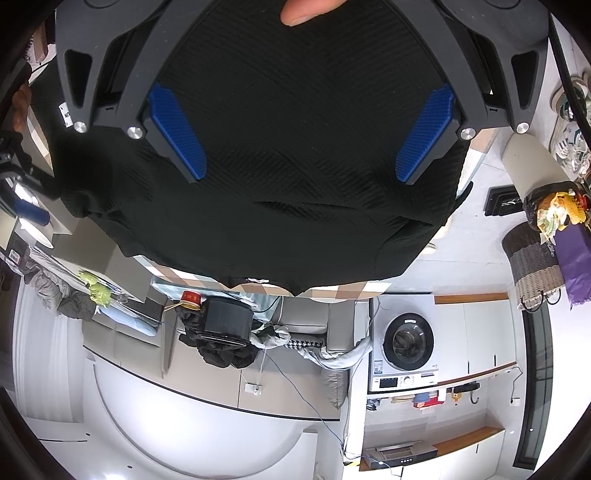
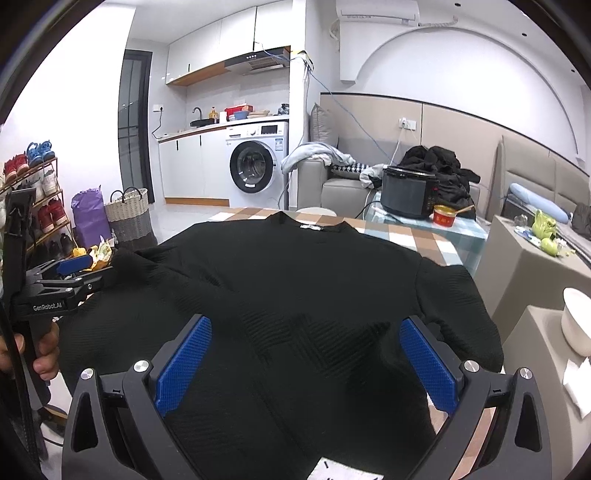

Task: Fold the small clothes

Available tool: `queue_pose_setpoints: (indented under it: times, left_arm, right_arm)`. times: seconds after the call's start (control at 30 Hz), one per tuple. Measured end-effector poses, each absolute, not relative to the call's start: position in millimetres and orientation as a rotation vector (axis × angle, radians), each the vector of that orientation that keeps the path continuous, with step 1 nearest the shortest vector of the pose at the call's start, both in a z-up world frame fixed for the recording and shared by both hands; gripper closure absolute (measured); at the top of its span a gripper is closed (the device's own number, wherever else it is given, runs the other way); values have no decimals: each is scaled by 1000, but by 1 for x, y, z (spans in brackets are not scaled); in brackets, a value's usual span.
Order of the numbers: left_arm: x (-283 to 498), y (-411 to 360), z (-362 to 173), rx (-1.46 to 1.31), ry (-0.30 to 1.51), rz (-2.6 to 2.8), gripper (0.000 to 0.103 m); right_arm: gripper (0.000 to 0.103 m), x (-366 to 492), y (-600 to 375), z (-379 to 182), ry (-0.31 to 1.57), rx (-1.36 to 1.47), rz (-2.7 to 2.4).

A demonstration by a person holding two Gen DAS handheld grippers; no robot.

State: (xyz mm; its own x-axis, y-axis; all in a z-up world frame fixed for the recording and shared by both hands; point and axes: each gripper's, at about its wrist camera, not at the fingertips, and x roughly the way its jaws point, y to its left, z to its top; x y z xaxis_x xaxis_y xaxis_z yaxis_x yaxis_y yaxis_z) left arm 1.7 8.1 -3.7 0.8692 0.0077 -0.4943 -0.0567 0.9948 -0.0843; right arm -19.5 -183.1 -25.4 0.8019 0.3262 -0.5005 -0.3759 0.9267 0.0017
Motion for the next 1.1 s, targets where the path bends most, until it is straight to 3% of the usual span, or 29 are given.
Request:
queue_pose_setpoints:
  times: [1.1]
  left_arm:
    - [-2,11,-3,-92,509,17,1]
  right_arm:
    - [0,-17,-192,-30,529,-27,362]
